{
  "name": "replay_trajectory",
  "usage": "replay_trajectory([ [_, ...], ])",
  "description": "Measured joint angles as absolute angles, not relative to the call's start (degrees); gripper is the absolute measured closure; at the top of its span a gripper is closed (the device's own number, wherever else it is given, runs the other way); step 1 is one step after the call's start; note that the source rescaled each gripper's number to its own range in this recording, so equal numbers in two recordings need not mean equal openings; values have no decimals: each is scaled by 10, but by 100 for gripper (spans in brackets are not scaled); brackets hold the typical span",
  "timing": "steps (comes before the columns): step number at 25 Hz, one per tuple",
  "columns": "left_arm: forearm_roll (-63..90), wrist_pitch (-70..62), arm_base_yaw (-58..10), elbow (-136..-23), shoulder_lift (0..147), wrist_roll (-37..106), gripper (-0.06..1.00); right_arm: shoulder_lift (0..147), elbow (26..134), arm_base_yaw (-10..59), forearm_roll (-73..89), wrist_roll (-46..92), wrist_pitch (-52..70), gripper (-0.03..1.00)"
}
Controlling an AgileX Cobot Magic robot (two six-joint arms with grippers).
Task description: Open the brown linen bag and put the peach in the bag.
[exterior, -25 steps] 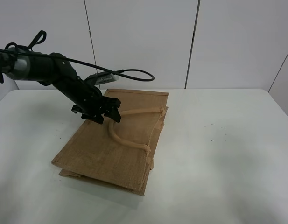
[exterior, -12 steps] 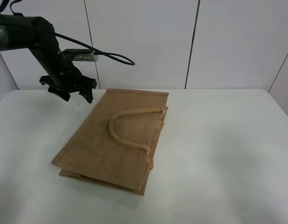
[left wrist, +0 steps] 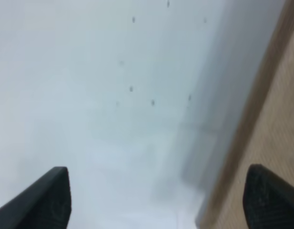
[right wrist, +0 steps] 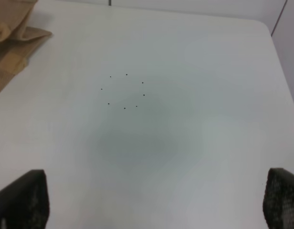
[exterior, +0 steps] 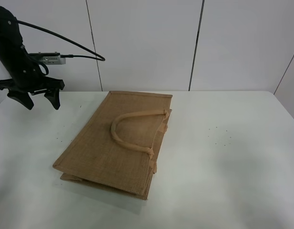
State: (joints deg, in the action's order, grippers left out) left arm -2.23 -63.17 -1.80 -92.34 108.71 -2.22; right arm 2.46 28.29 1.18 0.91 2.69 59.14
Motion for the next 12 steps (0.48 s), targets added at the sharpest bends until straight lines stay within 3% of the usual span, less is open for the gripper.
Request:
replay_trajectory([
  [5, -21, -668, -18, -890, 1012, -22, -6, 25, 283, 12, 9, 27, 591, -3],
  [12, -21, -668, -18, -709, 813, -21, -6, 25, 283, 12, 9, 27, 591, -3],
])
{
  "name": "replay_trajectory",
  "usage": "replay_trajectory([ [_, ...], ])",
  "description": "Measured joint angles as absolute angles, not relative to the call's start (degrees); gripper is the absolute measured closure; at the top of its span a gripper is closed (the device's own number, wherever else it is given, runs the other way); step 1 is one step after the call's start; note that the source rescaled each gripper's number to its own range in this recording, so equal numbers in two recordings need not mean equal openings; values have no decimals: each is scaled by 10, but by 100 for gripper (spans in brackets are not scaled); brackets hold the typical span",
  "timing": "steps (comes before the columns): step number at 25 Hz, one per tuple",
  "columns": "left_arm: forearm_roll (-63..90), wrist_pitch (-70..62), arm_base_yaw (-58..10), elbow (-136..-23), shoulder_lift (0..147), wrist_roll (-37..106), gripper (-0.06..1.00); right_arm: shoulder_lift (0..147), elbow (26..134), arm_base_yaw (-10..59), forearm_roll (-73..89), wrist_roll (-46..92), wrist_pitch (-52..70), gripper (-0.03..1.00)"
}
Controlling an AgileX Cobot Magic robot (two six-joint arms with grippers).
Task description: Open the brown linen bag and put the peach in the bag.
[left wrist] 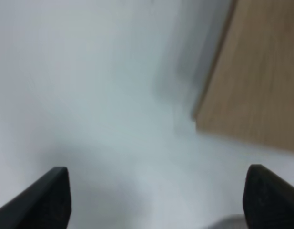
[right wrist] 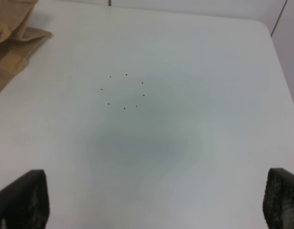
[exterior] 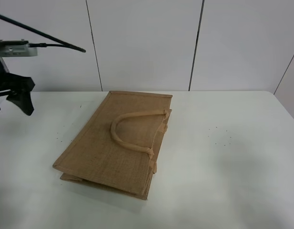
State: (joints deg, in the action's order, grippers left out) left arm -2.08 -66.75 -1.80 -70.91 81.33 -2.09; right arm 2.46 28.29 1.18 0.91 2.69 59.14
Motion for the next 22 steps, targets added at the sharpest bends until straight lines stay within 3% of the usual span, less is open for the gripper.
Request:
replay_trajectory([
  [14, -4, -599, -18, -308, 345, 25, -6, 25, 283, 12, 9, 27, 591, -3],
  [22, 3, -602, -18, -289, 184, 38, -6, 25, 283, 12, 9, 27, 591, -3],
])
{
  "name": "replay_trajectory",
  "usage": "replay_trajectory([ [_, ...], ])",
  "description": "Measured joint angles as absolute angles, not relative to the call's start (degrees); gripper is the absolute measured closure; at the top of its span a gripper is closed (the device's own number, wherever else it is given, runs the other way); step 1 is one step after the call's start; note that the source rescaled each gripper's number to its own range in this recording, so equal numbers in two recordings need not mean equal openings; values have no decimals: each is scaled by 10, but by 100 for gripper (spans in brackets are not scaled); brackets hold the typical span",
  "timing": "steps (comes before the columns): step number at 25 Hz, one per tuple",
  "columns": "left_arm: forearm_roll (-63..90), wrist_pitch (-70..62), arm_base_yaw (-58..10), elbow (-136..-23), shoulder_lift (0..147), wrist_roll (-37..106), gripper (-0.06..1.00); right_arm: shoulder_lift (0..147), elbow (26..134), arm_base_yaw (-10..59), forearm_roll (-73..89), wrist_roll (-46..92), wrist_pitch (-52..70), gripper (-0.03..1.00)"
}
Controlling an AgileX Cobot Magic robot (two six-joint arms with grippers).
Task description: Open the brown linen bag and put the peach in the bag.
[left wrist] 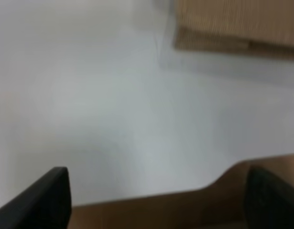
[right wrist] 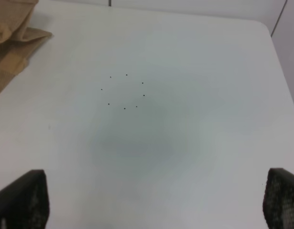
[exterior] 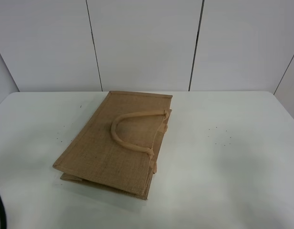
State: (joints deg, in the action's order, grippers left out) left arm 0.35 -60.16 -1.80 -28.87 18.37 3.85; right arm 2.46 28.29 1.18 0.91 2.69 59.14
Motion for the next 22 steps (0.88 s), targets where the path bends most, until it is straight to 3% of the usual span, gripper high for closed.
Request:
replay_trajectory([
  [22, 8, -603, -18, -289, -2, 36, -6, 25, 283, 12, 9, 27, 591, -3],
])
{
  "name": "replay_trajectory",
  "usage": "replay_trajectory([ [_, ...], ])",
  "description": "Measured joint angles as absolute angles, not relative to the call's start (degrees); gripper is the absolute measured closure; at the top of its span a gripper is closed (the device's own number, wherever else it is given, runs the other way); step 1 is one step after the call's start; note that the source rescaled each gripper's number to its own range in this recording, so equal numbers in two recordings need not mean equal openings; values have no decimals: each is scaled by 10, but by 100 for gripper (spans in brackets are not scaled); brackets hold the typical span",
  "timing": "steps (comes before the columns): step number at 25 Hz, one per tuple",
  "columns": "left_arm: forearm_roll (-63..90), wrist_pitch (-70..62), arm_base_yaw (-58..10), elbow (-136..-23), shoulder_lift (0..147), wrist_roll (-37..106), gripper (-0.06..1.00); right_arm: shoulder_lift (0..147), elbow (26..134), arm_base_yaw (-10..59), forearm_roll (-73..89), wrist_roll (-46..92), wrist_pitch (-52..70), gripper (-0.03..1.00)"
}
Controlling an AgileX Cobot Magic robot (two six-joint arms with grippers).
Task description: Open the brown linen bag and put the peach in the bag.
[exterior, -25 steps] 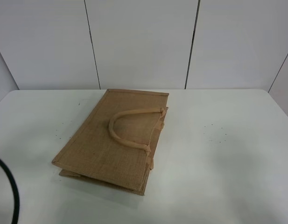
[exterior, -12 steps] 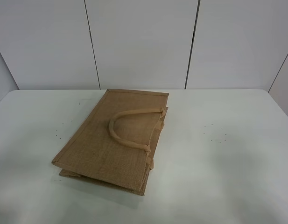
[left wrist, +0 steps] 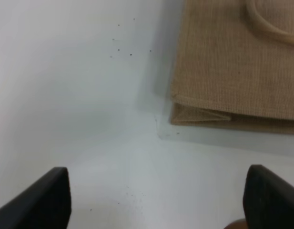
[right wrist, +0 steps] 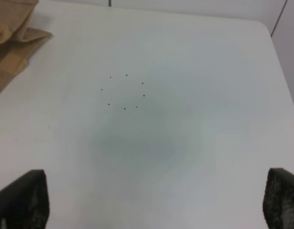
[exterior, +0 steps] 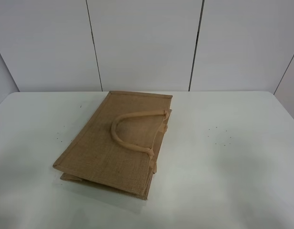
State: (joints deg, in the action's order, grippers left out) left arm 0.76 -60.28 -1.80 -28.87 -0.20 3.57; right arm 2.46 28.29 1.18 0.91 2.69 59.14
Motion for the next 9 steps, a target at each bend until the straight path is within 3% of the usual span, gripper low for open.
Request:
replay_trajectory([
  [9, 8, -603, -18, -289, -2, 35, -6, 25, 283, 12, 9, 27, 591, -3],
])
